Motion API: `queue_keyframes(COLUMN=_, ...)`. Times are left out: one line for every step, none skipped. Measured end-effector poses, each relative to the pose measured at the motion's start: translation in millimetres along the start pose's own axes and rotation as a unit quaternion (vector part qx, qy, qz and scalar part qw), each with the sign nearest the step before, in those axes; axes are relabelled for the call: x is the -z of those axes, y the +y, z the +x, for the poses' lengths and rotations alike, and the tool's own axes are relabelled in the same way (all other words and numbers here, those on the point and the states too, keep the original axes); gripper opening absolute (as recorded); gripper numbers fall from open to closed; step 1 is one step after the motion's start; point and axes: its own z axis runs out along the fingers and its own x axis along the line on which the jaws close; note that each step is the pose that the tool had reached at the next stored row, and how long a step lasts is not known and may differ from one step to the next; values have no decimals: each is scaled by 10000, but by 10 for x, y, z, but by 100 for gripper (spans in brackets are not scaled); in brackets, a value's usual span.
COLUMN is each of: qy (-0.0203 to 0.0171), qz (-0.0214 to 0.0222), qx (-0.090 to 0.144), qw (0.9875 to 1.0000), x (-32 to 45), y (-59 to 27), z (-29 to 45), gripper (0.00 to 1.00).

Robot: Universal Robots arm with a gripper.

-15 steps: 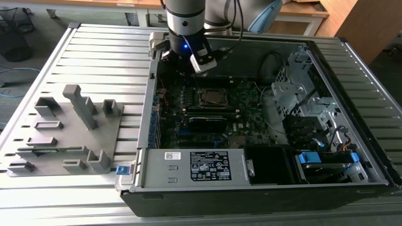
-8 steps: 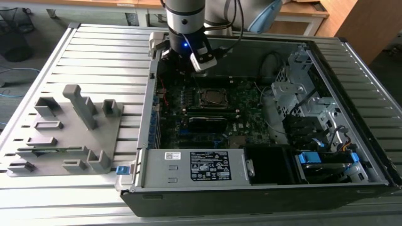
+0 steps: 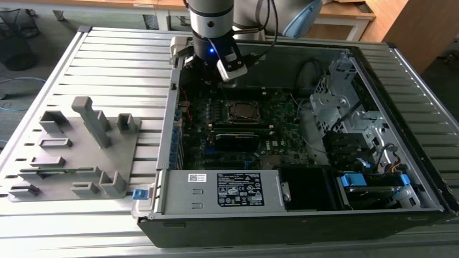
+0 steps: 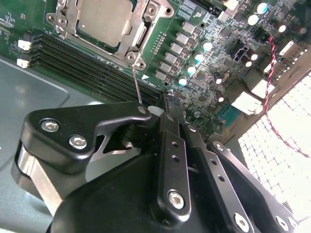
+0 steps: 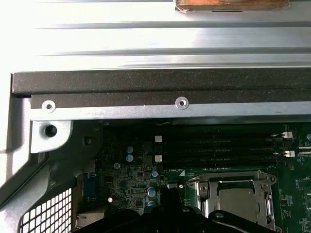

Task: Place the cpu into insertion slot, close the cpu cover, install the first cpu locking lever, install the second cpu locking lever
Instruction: 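Install the first cpu locking lever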

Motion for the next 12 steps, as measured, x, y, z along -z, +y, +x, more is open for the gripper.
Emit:
queue_keyframes(qy=0, qz=0, qx=0, qw=10000, x=0, y=0, z=0, gripper=11)
queue_keyframes(qy=0, qz=0, qx=0, qw=10000, x=0, y=0, z=0, gripper=11)
queue_keyframes(qy=0, qz=0, qx=0, qw=10000, x=0, y=1, z=0, gripper=11)
queue_keyframes(qy=0, qz=0, qx=0, qw=10000, x=0, y=1, z=0, gripper=11)
queue_keyframes(qy=0, qz=0, qx=0, qw=10000, x=0, y=1, z=0, gripper=11)
queue_keyframes(qy=0, qz=-1, qx=-1, qw=10000, x=-1, y=1, z=-1, gripper=11)
queue_keyframes(qy=0, qz=-4, qx=-1, qw=10000, x=-1, y=1, z=-1, gripper=11)
queue_keyframes(qy=1, qz=-12, qx=-2, qw=10000, x=-2, y=1, z=-2, gripper=11)
queue_keyframes(qy=1, qz=-20, qx=-2, qw=10000, x=-2, y=2, z=-2, gripper=11)
queue_keyframes(qy=1, qz=-30, qx=-2, qw=10000, x=-3, y=2, z=-2, gripper=11)
queue_keyframes(qy=2, qz=-41, qx=-3, qw=10000, x=-3, y=3, z=-2, gripper=11)
queue_keyframes(qy=11, qz=-219, qx=-14, qw=9998, x=-6, y=12, z=0, gripper=11)
